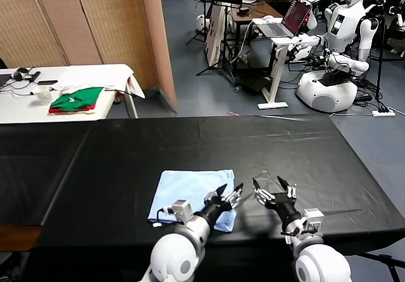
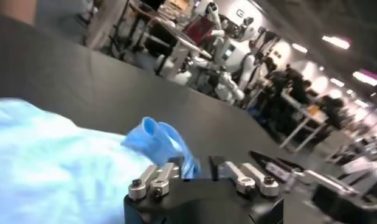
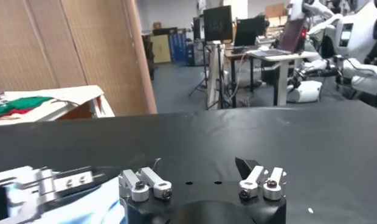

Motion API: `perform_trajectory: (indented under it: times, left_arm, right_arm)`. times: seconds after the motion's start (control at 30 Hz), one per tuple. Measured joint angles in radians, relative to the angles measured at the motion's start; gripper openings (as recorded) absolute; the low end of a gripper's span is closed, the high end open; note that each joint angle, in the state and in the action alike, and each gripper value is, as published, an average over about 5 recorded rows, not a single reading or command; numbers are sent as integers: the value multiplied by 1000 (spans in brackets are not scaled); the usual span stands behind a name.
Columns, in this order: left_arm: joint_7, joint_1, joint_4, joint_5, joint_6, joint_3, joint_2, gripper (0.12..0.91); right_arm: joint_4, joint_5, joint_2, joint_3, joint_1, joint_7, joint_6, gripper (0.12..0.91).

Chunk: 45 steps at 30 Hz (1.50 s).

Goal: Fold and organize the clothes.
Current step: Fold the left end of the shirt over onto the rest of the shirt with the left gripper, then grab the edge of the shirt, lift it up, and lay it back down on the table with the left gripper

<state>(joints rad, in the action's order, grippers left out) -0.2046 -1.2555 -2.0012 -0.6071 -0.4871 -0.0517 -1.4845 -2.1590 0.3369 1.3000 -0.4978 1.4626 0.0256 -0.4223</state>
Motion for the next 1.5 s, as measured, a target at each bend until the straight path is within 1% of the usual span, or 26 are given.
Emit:
perform_trajectory:
  times: [0.03,0.07,0.2,0.27,0.37,0.5,0.6,0.77,0.87,0.93,1.03,1.2,1.33,1.5]
  left_arm:
    - [5,4,0,19,4,-4,3,870]
    - [12,9,0,42,10,-9,8,889]
    - [53,34,-6,150,45,-48,51,905]
    - [70,44,-10,198,63,-77,90,906]
    - [84,45,-19,245,82,-128,165,907]
    - [88,29,-29,284,100,-190,259,907]
    - [89,8,-32,305,112,-221,300,907]
    - [88,-28,-33,336,125,-253,325,907]
    - [88,-47,-34,345,127,-271,332,907]
    - [88,-58,-33,346,130,-283,336,907]
    - [92,-76,-27,347,139,-299,335,907]
    - [109,-106,-10,320,164,-328,320,907]
    - [125,-132,12,245,183,-352,304,907]
    - [150,-149,41,128,200,-375,279,907]
  right_arm:
    - [1,-2,-3,5,-2,0,0,907]
    - [2,-5,-7,12,-4,0,-1,907]
    - [11,-31,-22,44,-13,-6,0,907]
    - [20,-55,-29,65,-18,-14,5,907]
    - [41,-104,-39,103,-31,-25,15,907]
    - [70,-169,-41,151,-46,-39,24,907]
    - [94,-226,-40,182,-53,-50,34,907]
    - [129,-323,-37,208,-53,-58,42,907]
    - [140,-366,-34,203,-55,-48,48,907]
    - [143,-379,-31,198,-57,-35,59,907]
    - [137,-361,-21,189,-56,-16,86,907]
    - [104,-271,1,163,-36,-10,113,907]
    - [60,-212,5,127,-5,-12,115,907]
    - [22,-186,3,94,21,-12,112,907]
